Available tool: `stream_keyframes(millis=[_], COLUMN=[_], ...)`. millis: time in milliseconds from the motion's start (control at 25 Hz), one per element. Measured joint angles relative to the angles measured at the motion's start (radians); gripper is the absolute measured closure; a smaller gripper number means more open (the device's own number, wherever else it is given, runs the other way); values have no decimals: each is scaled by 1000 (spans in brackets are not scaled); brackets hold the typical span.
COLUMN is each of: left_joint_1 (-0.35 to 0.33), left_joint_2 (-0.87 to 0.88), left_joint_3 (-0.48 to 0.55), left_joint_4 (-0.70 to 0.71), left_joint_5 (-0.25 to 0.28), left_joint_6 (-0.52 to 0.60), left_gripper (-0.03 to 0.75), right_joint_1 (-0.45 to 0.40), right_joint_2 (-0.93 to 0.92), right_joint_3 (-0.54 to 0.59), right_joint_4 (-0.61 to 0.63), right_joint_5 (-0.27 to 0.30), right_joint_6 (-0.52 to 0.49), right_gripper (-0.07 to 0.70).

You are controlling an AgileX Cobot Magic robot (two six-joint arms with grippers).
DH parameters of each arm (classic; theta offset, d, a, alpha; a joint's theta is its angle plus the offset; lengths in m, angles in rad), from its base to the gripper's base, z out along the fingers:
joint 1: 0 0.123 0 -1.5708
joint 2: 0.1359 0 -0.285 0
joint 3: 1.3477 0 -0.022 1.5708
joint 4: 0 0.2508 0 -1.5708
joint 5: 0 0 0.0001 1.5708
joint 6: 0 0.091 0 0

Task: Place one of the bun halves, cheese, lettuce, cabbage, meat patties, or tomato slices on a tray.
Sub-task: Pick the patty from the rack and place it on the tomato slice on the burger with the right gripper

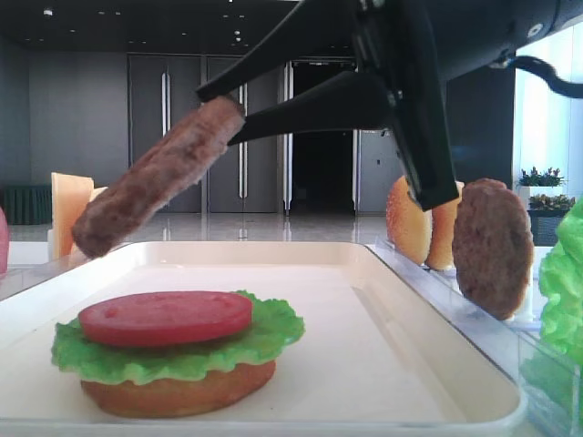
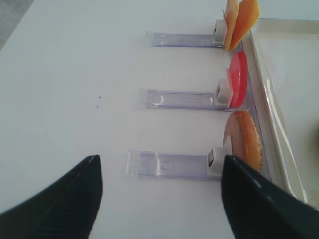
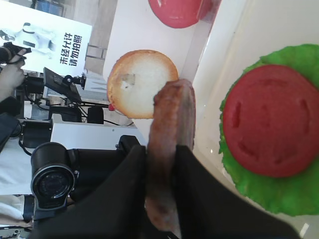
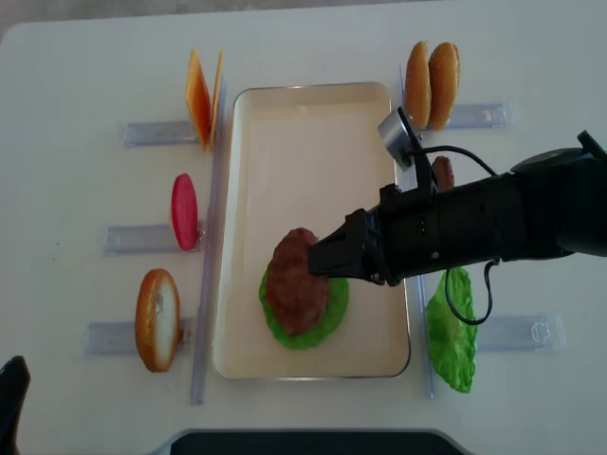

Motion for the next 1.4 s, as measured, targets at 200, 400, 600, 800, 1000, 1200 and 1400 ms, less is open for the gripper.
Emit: stream_keyframes(millis=[200, 400, 600, 800, 1000, 1200, 1400], left_joint_1=[0, 0, 0, 0, 0, 0, 0], left_joint_2=[0, 0, 0, 0, 0, 0, 0], left_joint_3=[0, 0, 0, 0, 0, 0, 0], left_joint_4=[0, 0, 0, 0, 0, 0, 0], left_joint_5=[0, 0, 0, 0, 0, 0, 0], left_joint_6=[0, 0, 0, 0, 0, 0, 0], left_gripper=[142, 142, 142, 142, 142, 142, 142], right_joint_1=[25, 25, 25, 25, 25, 25, 25], right_joint_2=[22, 42, 57, 63, 63, 63, 63], right_joint_3=[-30, -43, -43, -43, -46, -64, -64], right_joint_4=[0, 0, 0, 0, 0, -1, -2], right_joint_5=[-25, -48, -60, -64, -77, -78, -79], right_joint_6=[0, -5, -20, -23, -25, -22, -19], right_gripper=[475, 475, 475, 475, 475, 475, 475])
